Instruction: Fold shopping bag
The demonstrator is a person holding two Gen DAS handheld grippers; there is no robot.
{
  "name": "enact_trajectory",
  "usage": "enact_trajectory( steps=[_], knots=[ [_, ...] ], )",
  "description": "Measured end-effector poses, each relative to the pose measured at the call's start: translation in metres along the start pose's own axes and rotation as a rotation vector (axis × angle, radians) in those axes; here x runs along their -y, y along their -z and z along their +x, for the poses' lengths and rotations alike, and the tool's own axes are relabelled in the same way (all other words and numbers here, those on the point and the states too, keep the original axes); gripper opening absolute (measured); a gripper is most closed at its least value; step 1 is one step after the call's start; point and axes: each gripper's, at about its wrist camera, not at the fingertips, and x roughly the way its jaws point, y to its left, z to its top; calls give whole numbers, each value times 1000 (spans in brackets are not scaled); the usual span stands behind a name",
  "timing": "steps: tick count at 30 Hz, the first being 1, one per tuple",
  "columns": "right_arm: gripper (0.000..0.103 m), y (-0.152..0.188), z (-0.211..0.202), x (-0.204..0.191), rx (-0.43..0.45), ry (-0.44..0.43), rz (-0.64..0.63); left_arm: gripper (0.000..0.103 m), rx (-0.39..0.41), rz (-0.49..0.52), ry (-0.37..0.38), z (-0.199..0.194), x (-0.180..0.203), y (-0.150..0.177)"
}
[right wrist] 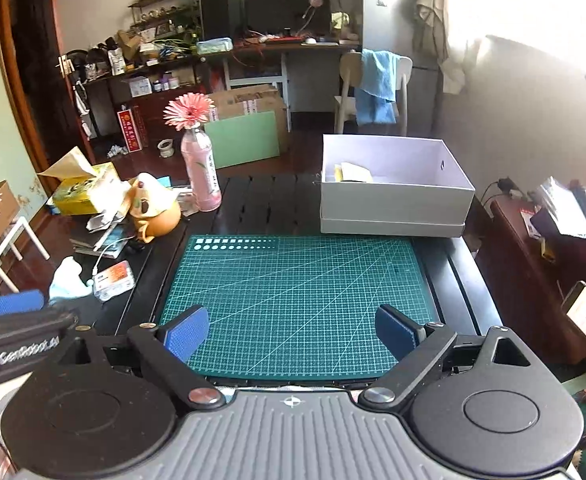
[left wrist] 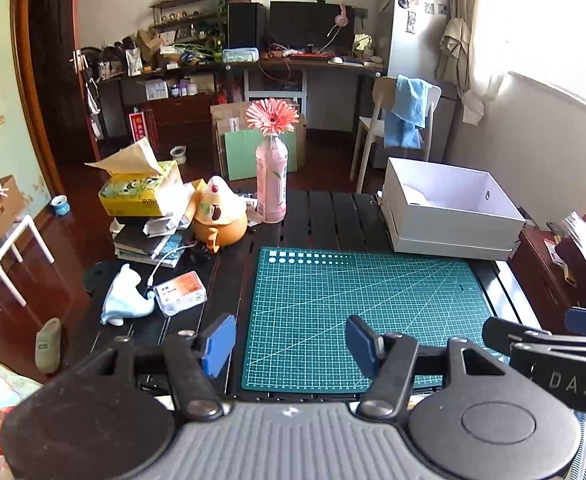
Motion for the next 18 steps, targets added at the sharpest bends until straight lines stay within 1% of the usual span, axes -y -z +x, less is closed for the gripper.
enact_trajectory(
  steps=[7,18],
  knots=[
    [91,2,-17,-3,25,16,24,60,21,20,-25,-12,5,5],
    [91,2,-31,-7,41,-8,26,61,65,23,-62,-27,4,9]
  ],
)
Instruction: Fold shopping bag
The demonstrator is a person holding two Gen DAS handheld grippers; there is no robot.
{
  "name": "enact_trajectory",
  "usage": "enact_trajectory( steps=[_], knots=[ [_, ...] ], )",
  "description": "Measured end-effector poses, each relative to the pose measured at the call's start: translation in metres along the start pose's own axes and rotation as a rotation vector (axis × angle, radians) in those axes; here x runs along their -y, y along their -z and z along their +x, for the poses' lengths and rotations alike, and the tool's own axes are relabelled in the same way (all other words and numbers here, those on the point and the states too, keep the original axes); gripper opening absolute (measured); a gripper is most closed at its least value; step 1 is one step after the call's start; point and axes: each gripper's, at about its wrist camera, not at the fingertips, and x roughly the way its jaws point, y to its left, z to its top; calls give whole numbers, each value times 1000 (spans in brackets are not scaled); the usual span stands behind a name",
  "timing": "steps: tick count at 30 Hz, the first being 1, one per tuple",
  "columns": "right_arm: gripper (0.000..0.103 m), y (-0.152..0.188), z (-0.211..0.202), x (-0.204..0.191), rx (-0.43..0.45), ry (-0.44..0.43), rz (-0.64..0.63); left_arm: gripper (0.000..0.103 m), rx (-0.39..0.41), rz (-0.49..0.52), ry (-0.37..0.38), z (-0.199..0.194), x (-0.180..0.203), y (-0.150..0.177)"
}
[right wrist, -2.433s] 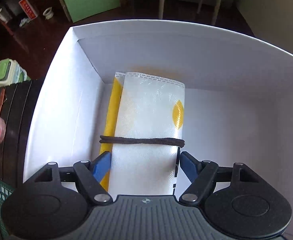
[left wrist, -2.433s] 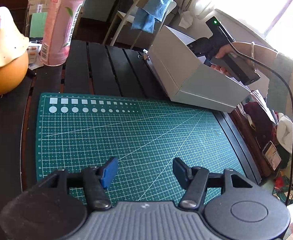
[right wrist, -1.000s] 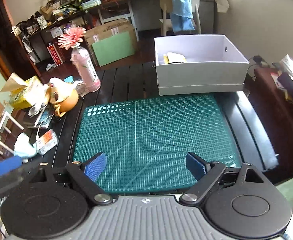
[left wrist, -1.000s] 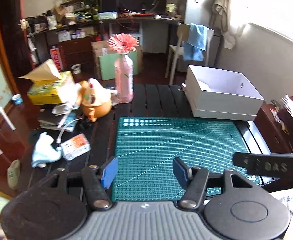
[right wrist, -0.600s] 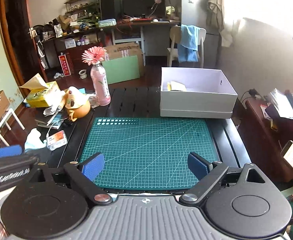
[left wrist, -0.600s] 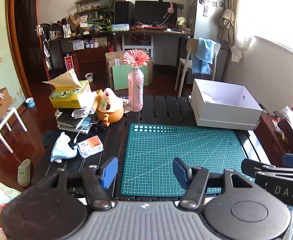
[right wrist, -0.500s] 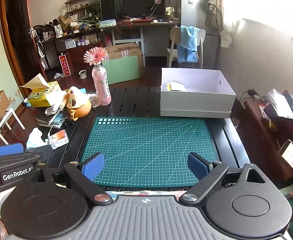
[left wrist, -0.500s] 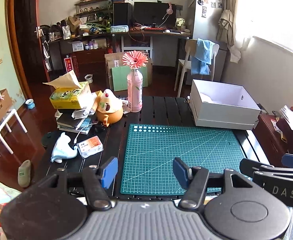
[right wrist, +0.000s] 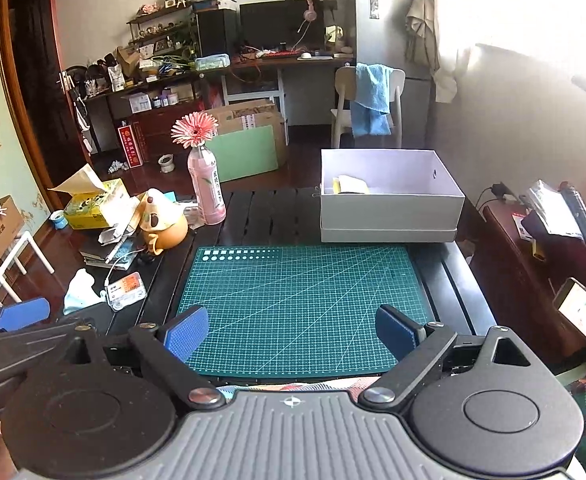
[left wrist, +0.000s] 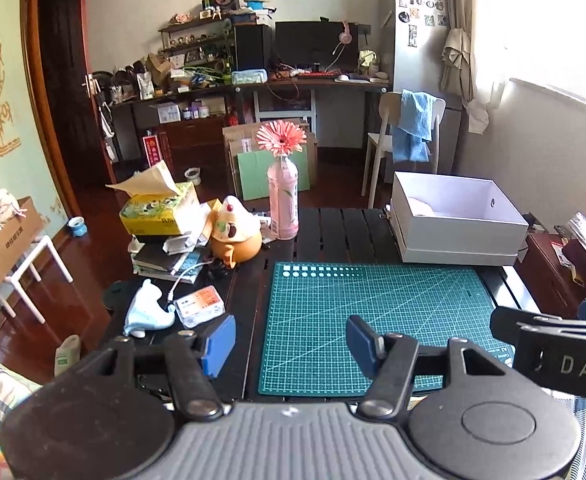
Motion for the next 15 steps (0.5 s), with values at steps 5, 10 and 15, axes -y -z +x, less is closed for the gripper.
enact_trajectory(
  steps=[5,10,15],
  knots=[
    [91,0,-1,-2,3,1,-3,61,-2,-4,-2,0,-1,0],
    [91,1,0,-4,-1,-3,-3,61,-3,-6,-1,0,-3,0],
    [91,2,2,-5,-9,-8,-6,61,-6,-12,-2,1,-4,1]
  ],
)
